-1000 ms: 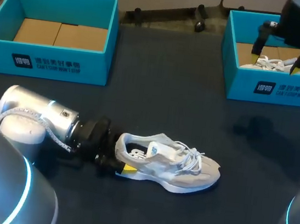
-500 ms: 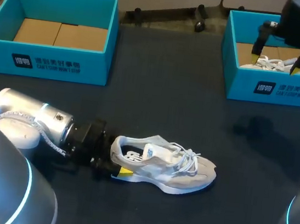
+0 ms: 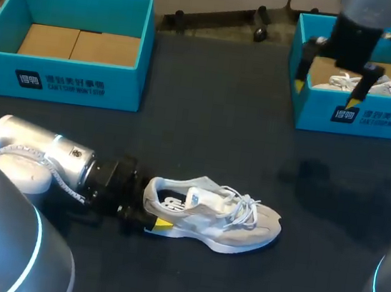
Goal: Take the shoe out of the shoebox, open the shoe tongue, remove and reinsert the insole, then place the shoe into the shoebox
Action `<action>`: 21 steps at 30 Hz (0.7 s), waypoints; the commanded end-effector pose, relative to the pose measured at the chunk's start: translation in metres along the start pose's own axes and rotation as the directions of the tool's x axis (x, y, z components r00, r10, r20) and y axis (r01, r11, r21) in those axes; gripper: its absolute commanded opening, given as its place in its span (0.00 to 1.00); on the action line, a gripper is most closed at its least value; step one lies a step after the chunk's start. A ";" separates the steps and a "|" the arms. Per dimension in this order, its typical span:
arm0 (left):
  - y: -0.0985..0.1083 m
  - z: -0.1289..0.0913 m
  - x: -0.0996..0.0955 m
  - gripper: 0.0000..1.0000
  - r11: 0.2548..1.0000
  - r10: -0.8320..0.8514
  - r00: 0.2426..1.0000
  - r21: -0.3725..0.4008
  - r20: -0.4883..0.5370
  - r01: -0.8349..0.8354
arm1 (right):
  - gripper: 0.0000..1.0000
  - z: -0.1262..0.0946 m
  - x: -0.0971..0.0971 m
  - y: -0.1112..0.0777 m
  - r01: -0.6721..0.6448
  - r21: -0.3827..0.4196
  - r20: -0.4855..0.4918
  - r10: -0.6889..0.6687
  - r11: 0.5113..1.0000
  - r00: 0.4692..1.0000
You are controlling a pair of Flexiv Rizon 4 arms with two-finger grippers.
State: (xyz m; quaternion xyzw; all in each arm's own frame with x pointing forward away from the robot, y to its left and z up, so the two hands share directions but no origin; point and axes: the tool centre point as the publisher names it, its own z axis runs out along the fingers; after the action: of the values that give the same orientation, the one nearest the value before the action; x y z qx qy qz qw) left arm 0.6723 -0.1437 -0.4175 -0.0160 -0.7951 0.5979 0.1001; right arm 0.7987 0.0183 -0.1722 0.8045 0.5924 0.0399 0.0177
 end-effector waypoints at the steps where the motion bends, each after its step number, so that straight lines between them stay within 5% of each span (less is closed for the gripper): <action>1: 0.001 0.000 0.001 0.00 1.000 0.000 1.000 0.000 0.002 0.000 | 1.00 0.010 0.027 -0.021 0.001 -0.010 -0.001 -0.001 1.000 1.000; 4: 0.001 0.000 0.001 0.00 1.000 0.000 1.000 0.000 0.002 0.000 | 1.00 0.017 0.041 -0.039 0.028 0.010 -0.044 -0.028 1.000 0.999; 21: 0.001 0.000 0.001 0.00 1.000 0.000 1.000 0.000 0.002 0.000 | 1.00 0.017 0.041 -0.039 0.028 0.010 -0.044 -0.028 1.000 0.999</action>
State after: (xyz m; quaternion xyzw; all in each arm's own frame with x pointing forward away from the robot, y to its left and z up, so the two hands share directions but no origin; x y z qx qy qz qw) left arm 0.6720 -0.1436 -0.4173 -0.0159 -0.7951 0.5979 0.1001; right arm 0.7741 0.0693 -0.1892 0.7952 0.6039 0.0538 0.0016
